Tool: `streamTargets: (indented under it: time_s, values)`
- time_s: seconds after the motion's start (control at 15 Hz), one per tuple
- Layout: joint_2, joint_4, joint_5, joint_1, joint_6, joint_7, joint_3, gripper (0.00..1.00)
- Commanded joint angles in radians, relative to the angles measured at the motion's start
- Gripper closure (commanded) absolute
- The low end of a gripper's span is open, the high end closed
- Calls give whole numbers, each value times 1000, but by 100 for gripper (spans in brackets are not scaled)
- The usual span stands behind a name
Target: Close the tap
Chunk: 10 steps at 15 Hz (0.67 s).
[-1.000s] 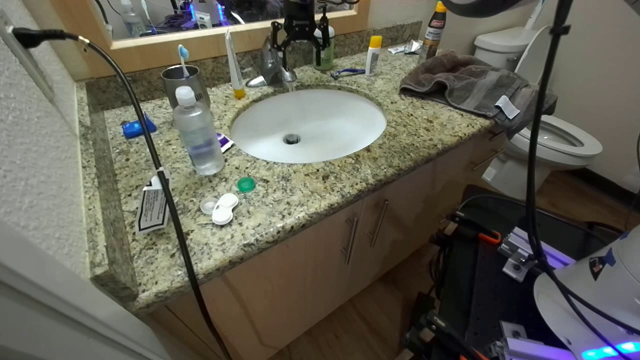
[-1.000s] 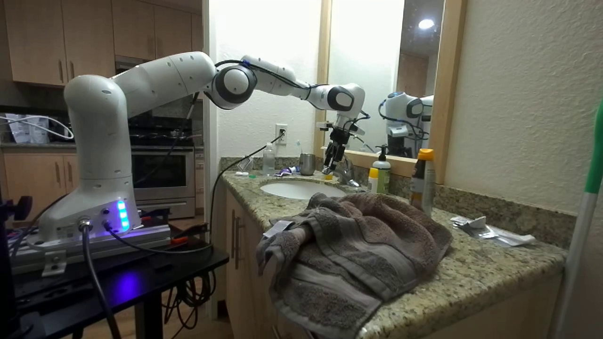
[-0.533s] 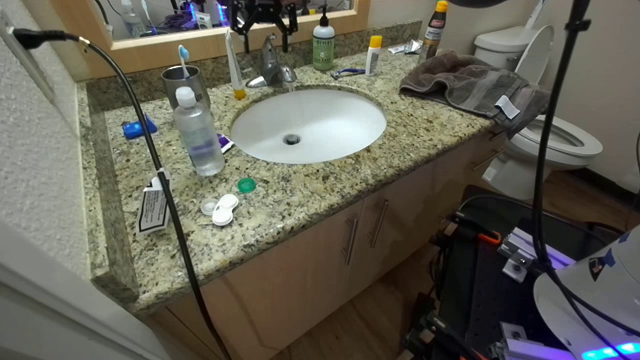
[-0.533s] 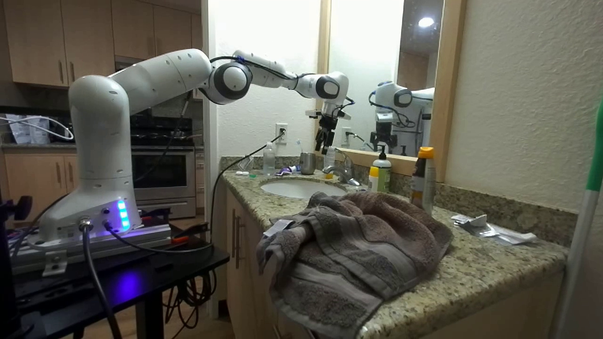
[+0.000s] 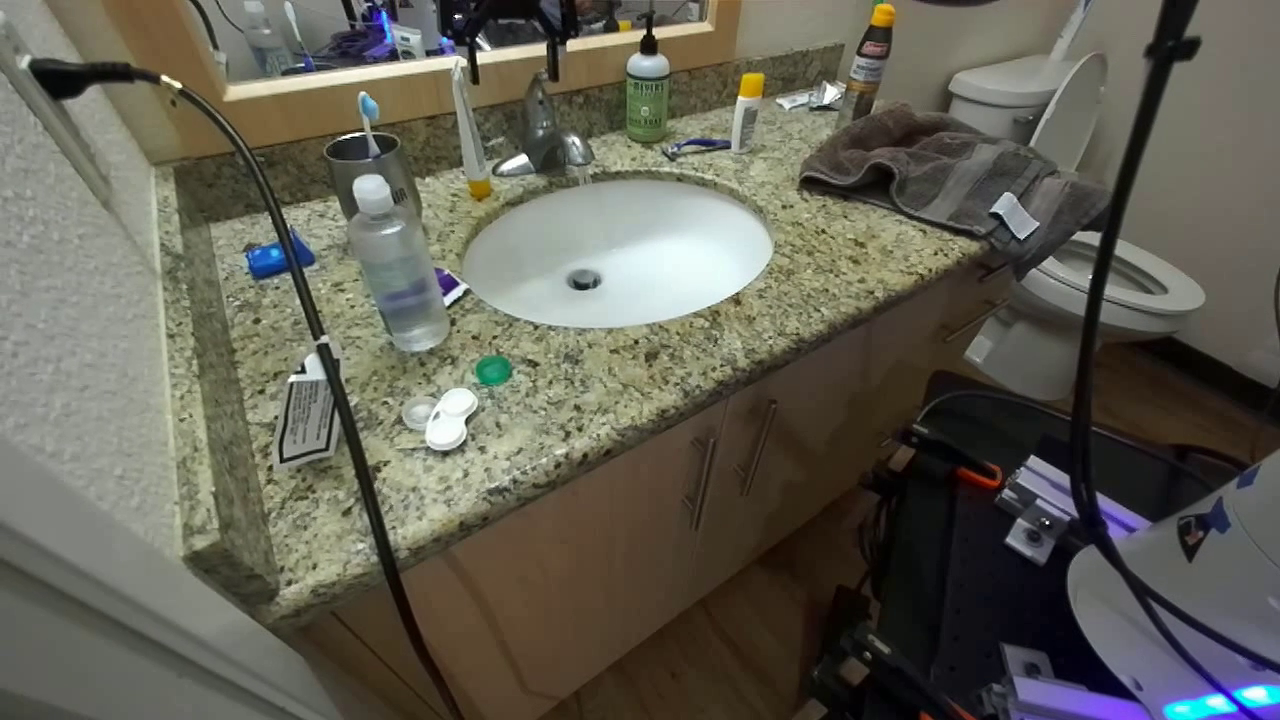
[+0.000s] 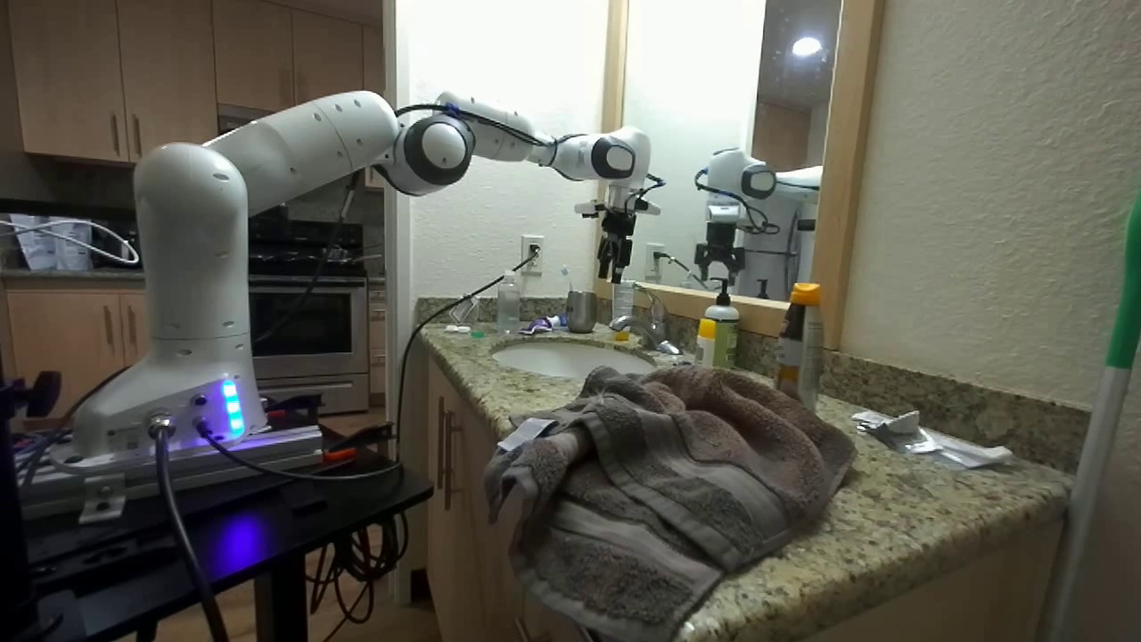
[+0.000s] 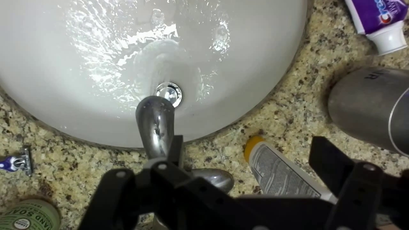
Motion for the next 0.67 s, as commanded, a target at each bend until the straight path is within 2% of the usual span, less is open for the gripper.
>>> streamTargets:
  time_s: [0.0, 0.2, 0.27, 0.6]
  values:
    - [5, 12, -23, 0, -44, 8, -18, 0]
    - [11, 26, -54, 13, -44, 46, -40, 0]
    - [1, 1, -38, 2, -21, 21, -21, 0]
    - [16, 8, -62, 20, -20, 65, -37, 0]
